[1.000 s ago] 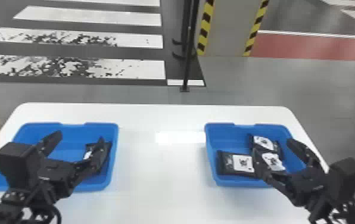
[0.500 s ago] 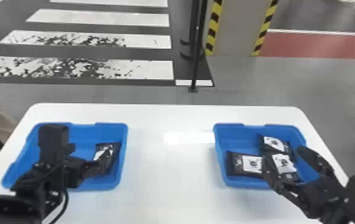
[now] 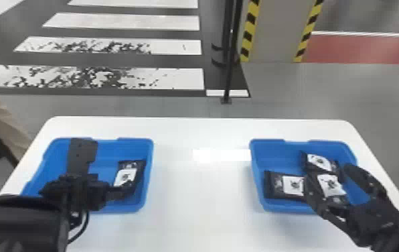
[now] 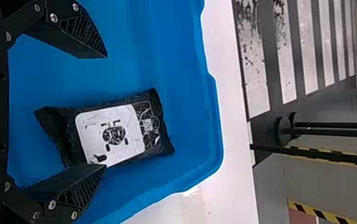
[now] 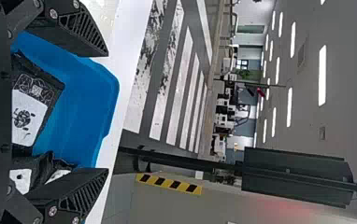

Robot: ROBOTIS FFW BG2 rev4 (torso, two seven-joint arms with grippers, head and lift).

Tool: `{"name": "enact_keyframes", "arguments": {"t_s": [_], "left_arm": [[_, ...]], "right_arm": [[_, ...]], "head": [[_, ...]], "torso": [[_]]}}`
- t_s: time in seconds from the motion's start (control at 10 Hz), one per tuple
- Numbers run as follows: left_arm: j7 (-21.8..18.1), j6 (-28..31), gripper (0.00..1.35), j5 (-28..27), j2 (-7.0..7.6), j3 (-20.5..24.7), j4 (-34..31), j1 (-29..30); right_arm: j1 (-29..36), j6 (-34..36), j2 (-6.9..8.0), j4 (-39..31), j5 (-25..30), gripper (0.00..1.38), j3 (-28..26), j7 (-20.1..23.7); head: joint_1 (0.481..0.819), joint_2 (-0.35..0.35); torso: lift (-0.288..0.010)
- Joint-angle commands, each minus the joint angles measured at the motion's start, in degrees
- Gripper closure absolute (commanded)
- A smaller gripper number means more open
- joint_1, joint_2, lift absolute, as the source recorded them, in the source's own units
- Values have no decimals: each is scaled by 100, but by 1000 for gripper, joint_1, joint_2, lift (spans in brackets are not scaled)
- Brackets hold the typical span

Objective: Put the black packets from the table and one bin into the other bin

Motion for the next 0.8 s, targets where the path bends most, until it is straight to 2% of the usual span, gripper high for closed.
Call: {"name": "enact_keyframes", "arguments": {"t_s": [0.0, 0.3, 0.4, 0.5, 0.6, 0.7], "left_arm": [[-98, 72, 203, 375, 60, -67, 281, -197], [-335, 86, 213, 649, 165, -239, 942, -562], [-361, 227, 325, 626, 192, -307, 1026, -633], [-352, 452, 826, 455, 201, -387, 1012, -703], [-309, 452, 1234, 466, 201, -399, 1012, -689], [-300, 382, 1208, 489, 192, -399, 1012, -647]], "right_arm": [[-18, 41, 0, 12, 28, 150, 15, 15], [-60, 55, -9, 26, 96, 150, 72, 67], [-60, 69, -9, 40, 85, 150, 72, 76], [-60, 69, -9, 54, 85, 150, 72, 94], [-74, 69, -18, 69, 85, 150, 72, 111], [-74, 69, -18, 83, 73, 150, 84, 120]], "head": [[695, -35], [695, -67], [695, -72], [695, -73], [695, -71], [695, -68]], "torso": [[-110], [-110], [-110], [-110], [-110], [-110]]}}
